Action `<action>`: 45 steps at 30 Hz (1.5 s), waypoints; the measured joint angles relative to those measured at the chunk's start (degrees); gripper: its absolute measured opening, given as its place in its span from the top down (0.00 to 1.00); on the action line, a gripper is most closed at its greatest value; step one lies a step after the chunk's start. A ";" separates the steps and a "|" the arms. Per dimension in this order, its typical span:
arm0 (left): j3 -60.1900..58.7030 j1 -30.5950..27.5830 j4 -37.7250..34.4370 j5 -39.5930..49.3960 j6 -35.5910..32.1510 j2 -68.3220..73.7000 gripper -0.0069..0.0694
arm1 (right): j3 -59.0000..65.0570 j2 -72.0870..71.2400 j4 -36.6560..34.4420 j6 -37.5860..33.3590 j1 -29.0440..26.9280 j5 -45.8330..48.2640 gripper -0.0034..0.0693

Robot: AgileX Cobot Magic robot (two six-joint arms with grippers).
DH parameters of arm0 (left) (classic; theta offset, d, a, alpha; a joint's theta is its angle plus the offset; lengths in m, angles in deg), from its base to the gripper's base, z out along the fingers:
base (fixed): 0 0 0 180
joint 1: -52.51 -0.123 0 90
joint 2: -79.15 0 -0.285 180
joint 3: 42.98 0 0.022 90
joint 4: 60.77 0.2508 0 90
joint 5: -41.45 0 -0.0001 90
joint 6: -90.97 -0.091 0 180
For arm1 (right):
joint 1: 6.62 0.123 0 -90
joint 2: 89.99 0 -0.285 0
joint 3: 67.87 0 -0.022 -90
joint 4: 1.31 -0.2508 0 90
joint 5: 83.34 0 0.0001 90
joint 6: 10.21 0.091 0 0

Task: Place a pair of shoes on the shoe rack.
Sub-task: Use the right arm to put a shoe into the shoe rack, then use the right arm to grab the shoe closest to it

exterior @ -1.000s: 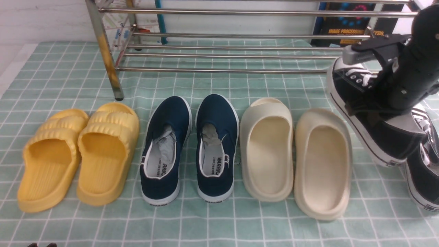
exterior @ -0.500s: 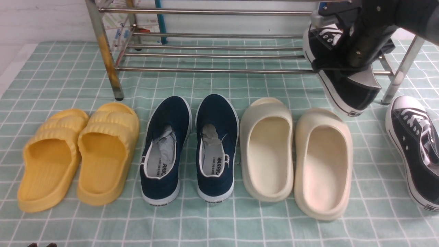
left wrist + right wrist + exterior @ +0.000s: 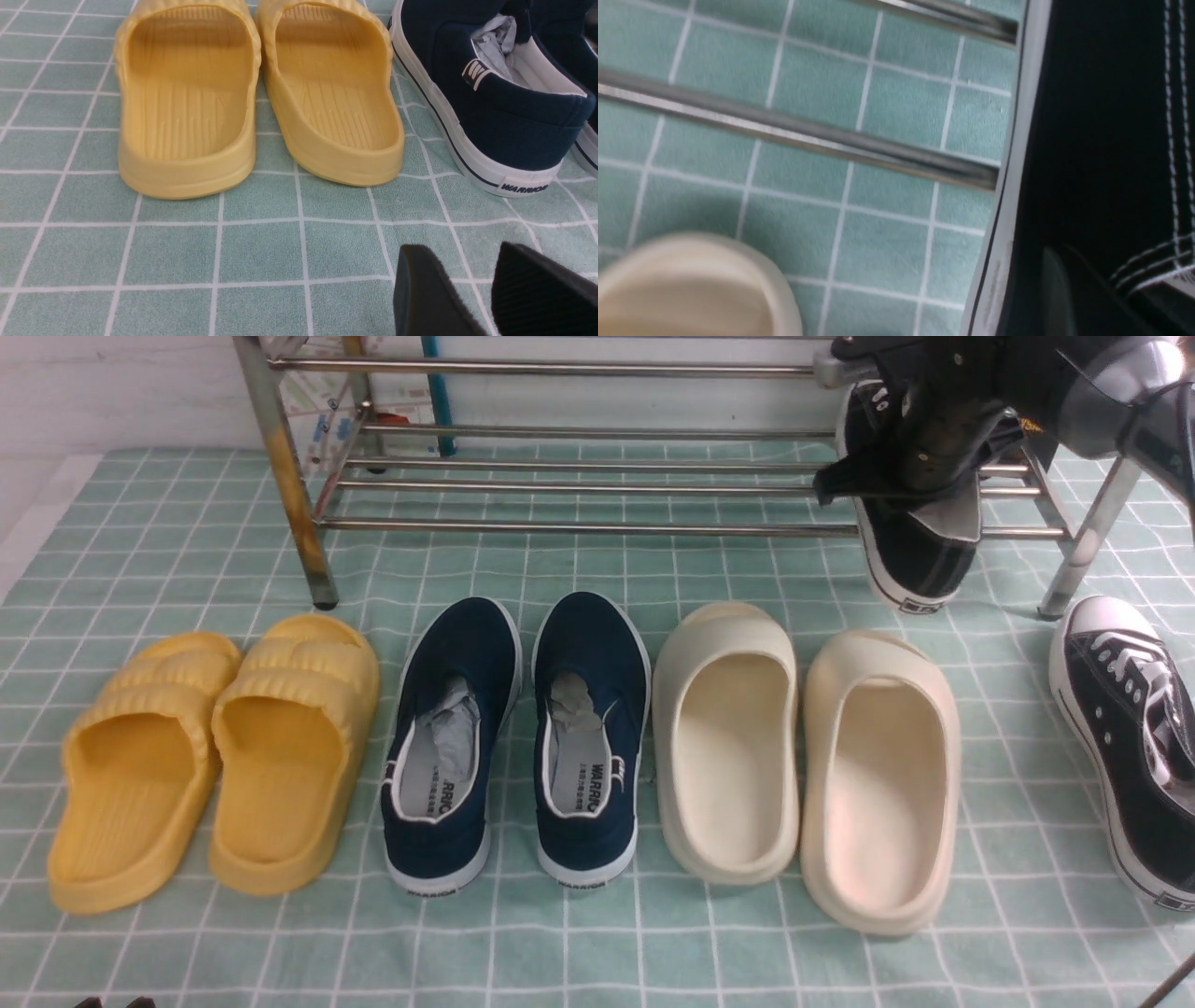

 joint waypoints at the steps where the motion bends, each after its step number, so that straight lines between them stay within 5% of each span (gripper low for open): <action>1: 0.00 0.00 0.00 0.00 0.00 0.00 0.60 | -0.14 0.16 0.00 0.74 0.00 -0.45 0.93; 8: 0.00 0.00 0.00 0.00 0.00 0.00 0.60 | -0.38 0.44 2.67 1.61 0.06 -4.46 0.81; 12: 0.00 0.00 0.00 0.00 0.00 0.00 0.60 | -0.62 0.44 4.99 -0.36 -0.07 -4.84 0.57; 18: 0.00 0.00 0.00 0.00 0.00 0.00 0.60 | -2.13 0.39 2.02 -3.51 -0.07 0.15 0.38; 33: 0.00 0.00 0.00 0.00 0.00 0.00 0.60 | 5.87 -17.87 -11.02 -8.87 -0.07 6.10 0.35; 45: 0.00 0.00 0.00 0.00 0.00 0.00 0.60 | 35.35 -38.43 7.37 2.12 -0.13 10.32 0.35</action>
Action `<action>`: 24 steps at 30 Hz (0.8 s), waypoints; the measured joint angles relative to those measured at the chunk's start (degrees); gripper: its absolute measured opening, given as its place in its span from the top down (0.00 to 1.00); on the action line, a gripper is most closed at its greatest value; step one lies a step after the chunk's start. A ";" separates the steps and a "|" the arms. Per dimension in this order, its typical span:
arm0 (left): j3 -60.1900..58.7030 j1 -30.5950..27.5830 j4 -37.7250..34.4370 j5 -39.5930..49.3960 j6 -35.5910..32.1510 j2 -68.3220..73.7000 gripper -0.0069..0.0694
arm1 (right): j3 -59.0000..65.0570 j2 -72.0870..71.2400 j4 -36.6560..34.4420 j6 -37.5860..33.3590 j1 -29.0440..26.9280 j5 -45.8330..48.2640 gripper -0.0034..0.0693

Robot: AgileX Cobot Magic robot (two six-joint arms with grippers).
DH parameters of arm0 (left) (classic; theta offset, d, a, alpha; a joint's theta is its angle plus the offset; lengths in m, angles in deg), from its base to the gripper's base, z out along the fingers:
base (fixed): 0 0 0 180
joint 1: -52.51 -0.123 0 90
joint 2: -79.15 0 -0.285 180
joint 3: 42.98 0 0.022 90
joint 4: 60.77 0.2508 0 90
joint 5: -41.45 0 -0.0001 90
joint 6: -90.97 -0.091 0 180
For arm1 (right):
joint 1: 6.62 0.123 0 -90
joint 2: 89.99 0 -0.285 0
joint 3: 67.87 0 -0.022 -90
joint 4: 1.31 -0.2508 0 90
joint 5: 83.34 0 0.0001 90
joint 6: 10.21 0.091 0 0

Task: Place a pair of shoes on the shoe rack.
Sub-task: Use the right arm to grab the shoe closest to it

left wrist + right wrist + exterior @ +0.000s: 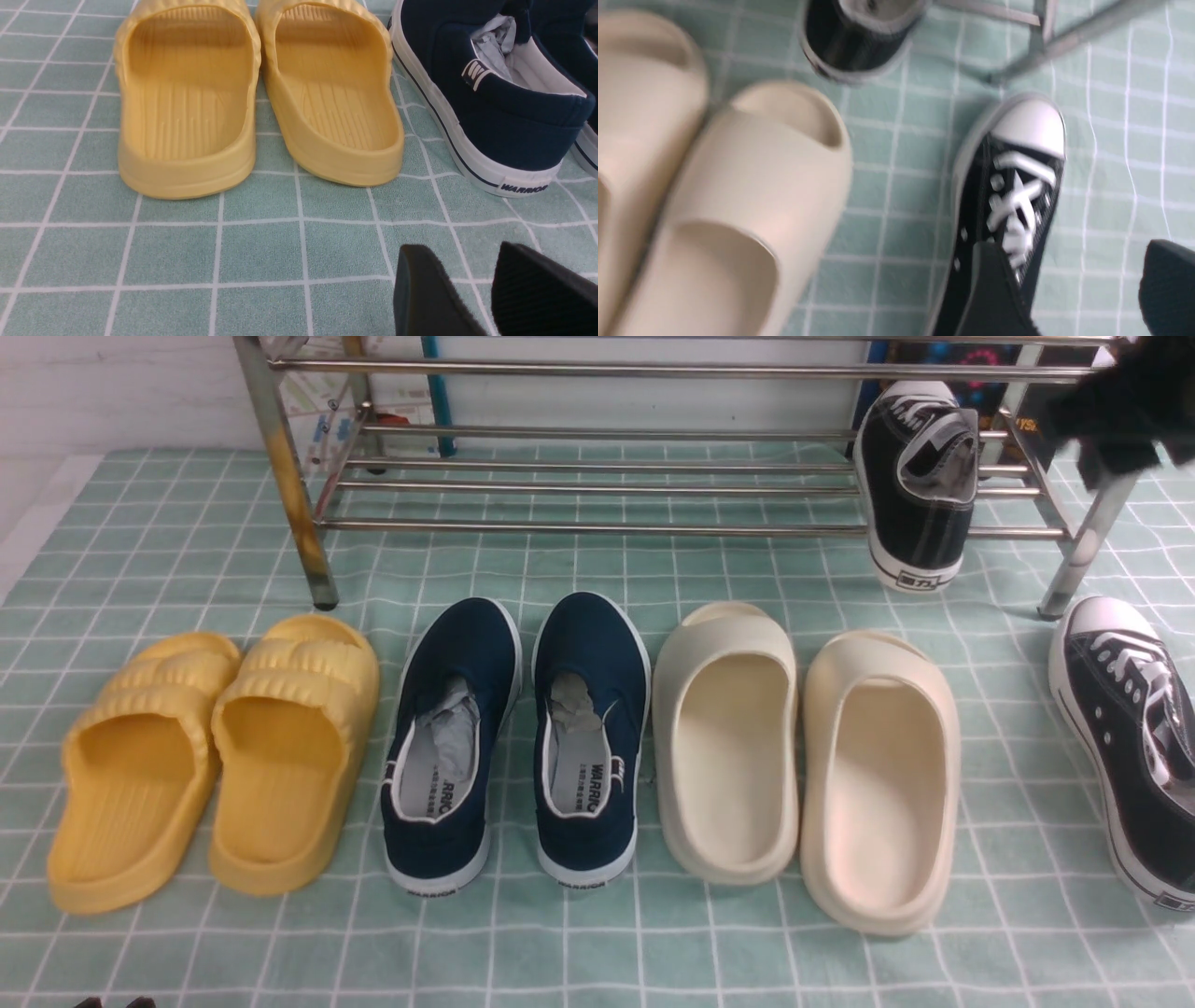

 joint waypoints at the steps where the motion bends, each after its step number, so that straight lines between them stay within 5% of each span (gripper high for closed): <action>1: 0.00 0.00 0.00 0.00 0.00 0.00 0.60 | 2.19 -0.53 1.11 0.92 -0.24 -0.06 0.35; 6: 0.00 0.00 0.00 0.00 0.00 0.00 0.60 | 19.92 -1.69 1.39 8.53 -5.05 -6.68 0.35; 15: 0.00 0.00 0.00 0.00 0.00 0.00 0.60 | 28.61 2.11 -11.65 5.21 -13.91 -19.34 0.44; 19: 0.00 0.00 0.00 0.00 0.00 0.00 0.60 | 28.63 5.63 -13.68 3.73 -14.68 -23.34 0.58; 24: 0.00 0.00 0.00 0.00 0.00 0.00 0.60 | 28.50 7.25 -13.68 0.43 -14.73 -26.07 0.87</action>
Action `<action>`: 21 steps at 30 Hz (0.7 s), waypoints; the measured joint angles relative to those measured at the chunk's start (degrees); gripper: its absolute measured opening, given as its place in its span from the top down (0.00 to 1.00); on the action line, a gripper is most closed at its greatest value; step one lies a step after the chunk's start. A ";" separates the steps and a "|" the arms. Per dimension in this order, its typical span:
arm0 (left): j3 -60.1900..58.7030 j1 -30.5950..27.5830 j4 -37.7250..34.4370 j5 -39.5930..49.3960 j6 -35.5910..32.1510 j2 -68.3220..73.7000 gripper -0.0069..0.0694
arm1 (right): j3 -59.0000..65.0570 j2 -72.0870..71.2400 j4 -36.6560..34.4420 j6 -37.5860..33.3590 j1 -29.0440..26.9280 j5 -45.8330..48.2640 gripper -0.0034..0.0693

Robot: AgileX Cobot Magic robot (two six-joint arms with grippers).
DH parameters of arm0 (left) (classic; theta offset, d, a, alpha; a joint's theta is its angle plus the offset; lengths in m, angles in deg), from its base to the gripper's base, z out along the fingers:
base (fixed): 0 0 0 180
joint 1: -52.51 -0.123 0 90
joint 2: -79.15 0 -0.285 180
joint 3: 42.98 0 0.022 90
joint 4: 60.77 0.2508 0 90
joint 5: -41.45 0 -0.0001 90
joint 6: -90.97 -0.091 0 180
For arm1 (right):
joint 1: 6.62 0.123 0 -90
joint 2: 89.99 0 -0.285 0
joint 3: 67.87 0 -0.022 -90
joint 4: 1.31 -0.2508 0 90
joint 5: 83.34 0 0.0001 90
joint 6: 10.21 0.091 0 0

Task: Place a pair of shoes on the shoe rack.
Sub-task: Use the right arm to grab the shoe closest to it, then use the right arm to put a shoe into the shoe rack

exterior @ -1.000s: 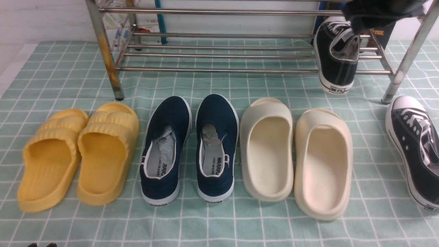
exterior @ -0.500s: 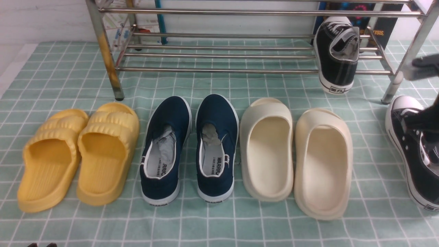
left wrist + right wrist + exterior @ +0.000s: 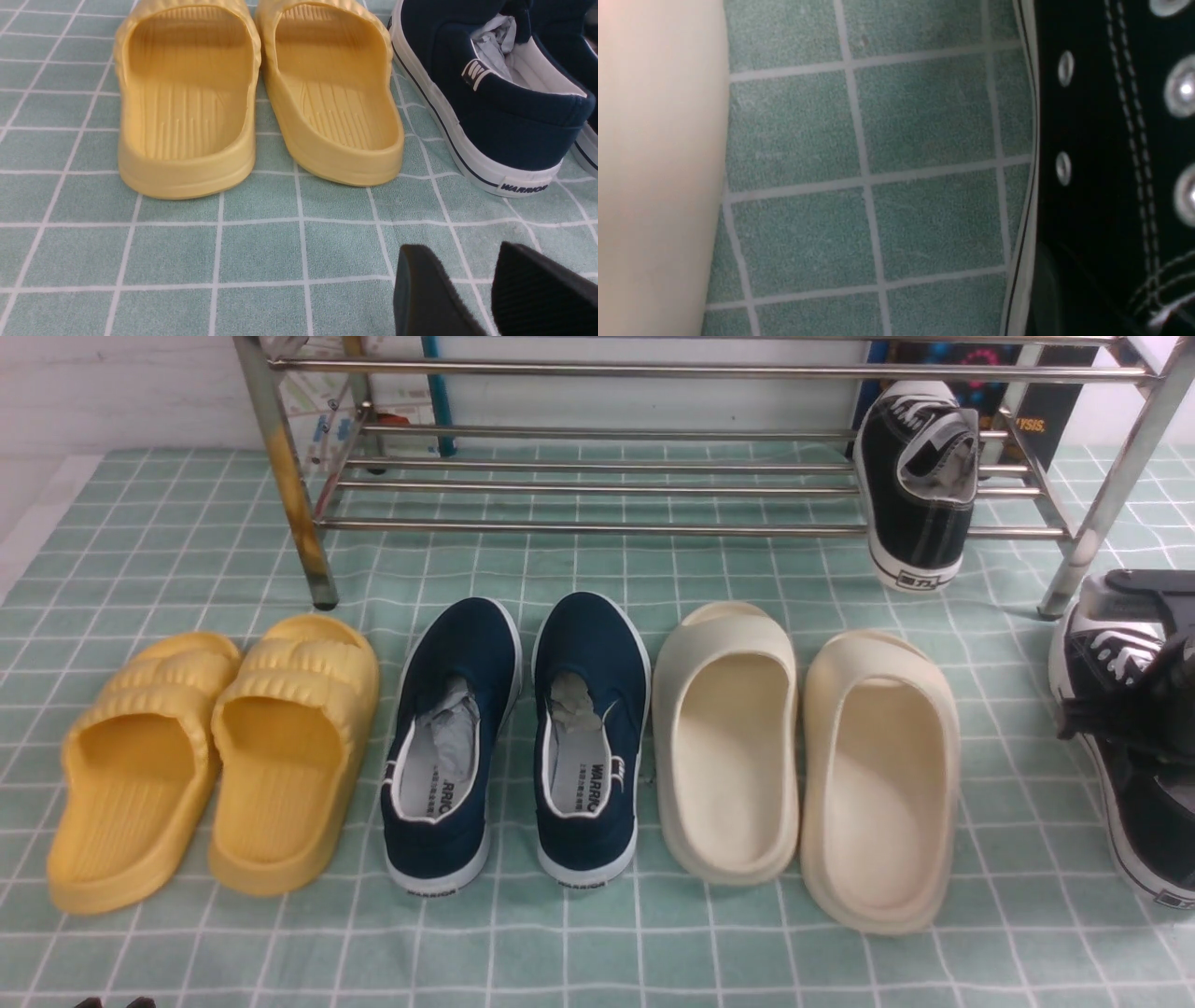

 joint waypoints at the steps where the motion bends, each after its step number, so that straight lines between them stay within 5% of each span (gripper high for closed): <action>1: 0.00 0.00 0.00 0.00 0.00 0.00 0.60 | -0.25 -0.06 -0.18 -0.94 0.00 0.40 0.91; 10: 0.00 0.00 0.00 0.00 0.00 0.00 0.60 | -8.77 -6.05 -5.27 -9.83 4.64 12.67 0.92; 21: 0.00 0.00 0.00 0.00 0.00 0.00 0.60 | -22.03 0.86 -4.71 -9.37 6.77 8.48 0.92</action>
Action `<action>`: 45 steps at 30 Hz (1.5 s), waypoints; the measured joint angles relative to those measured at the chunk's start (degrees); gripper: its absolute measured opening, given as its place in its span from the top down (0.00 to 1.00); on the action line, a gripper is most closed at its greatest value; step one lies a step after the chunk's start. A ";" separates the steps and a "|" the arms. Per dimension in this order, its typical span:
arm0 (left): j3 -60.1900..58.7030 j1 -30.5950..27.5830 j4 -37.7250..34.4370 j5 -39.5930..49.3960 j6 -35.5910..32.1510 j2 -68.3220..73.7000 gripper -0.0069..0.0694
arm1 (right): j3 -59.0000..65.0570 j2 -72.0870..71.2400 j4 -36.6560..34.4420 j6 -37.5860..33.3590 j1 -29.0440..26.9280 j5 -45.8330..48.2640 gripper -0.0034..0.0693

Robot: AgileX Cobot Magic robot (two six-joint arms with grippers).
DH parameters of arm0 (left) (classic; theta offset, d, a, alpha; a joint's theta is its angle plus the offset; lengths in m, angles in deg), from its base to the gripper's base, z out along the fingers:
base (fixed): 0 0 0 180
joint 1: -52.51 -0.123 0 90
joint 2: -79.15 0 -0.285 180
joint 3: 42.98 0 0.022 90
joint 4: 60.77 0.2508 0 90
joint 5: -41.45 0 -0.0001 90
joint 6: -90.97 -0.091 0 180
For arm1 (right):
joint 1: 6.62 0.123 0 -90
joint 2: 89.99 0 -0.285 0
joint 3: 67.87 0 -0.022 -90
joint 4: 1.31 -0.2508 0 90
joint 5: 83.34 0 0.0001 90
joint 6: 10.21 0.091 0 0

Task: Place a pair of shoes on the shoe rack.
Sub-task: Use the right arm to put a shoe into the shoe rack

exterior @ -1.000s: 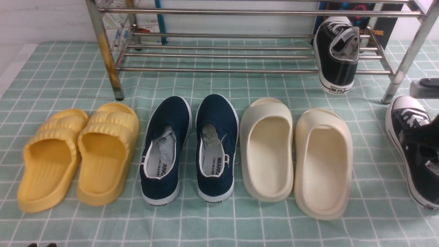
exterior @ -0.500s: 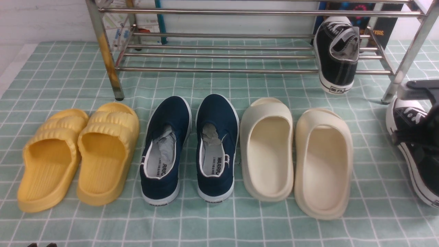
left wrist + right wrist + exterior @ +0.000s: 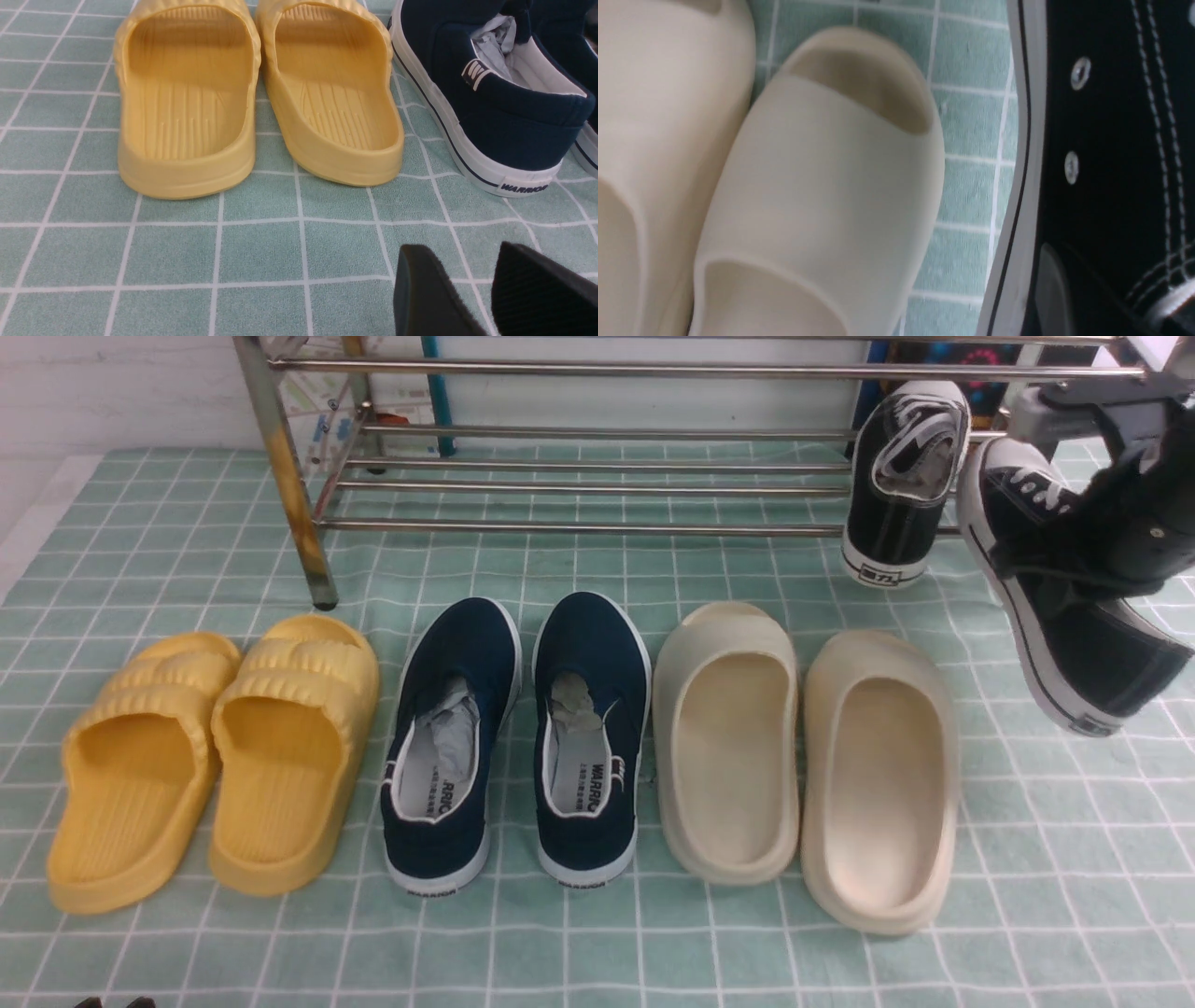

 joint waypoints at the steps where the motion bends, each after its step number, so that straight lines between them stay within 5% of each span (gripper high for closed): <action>1: 0.00 0.00 0.00 0.00 0.00 0.00 0.60 | -1.83 1.60 0.00 0.49 0.00 0.00 0.92; 10: 0.00 0.00 0.00 0.00 0.00 0.00 0.60 | -14.76 11.44 6.30 7.52 0.00 0.90 0.92; 33: 0.00 0.00 0.00 0.00 0.00 0.00 0.60 | -30.04 23.66 10.09 9.91 0.04 1.38 0.90; 45: 0.00 0.00 0.00 0.00 0.00 0.00 0.60 | -30.48 23.69 11.52 0.04 0.63 0.33 0.35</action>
